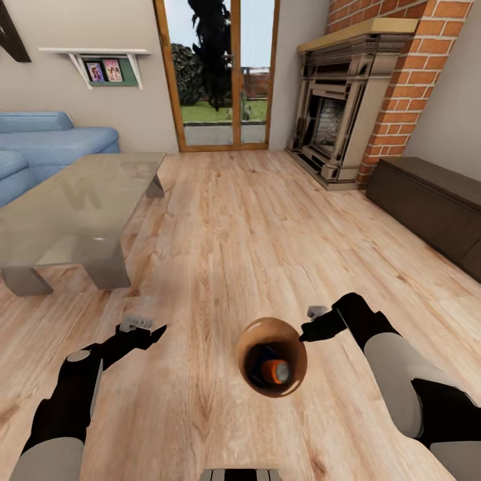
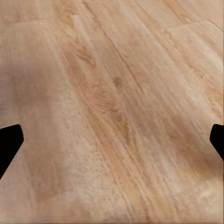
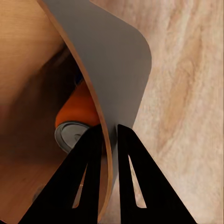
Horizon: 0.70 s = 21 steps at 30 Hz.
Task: Put the three can of soda from the living room inside the tash can in the kitchen.
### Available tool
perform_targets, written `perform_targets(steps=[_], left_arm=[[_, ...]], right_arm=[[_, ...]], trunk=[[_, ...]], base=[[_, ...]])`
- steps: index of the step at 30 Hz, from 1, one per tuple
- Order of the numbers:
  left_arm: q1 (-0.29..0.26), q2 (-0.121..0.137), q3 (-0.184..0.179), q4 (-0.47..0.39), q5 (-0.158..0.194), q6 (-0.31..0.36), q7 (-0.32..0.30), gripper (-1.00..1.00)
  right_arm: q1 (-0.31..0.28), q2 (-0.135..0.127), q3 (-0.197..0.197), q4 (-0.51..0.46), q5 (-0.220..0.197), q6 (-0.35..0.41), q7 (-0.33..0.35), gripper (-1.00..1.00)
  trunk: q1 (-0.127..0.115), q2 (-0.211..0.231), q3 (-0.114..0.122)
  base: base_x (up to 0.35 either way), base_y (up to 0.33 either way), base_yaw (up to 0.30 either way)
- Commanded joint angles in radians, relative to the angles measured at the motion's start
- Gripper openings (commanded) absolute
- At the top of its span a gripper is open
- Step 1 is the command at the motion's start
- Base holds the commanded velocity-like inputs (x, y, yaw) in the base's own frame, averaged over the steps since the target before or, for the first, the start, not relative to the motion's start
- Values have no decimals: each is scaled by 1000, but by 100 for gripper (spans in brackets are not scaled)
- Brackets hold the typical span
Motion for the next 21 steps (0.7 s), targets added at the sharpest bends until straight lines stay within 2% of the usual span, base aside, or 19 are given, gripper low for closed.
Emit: perform_targets(steps=[1, 9, 21], left_arm=[[1, 0, 0, 0, 0, 0, 0, 100], [3, 0, 0, 1, 1, -1, 0, 100], [3, -1, 0, 1, 1, -1, -3, 100]], right_arm=[[2, 1, -3, 0, -16, 10, -1, -100], [13, 4, -6, 1, -17, 10, -25, -100], [14, 8, -7, 1, -17, 10, -40, -100]], trunk=[[0, 0, 0], [0, 0, 0], [0, 0, 0]], base=[[1, 286, 0], [-38, 259, 0], [-257, 160, 0]])
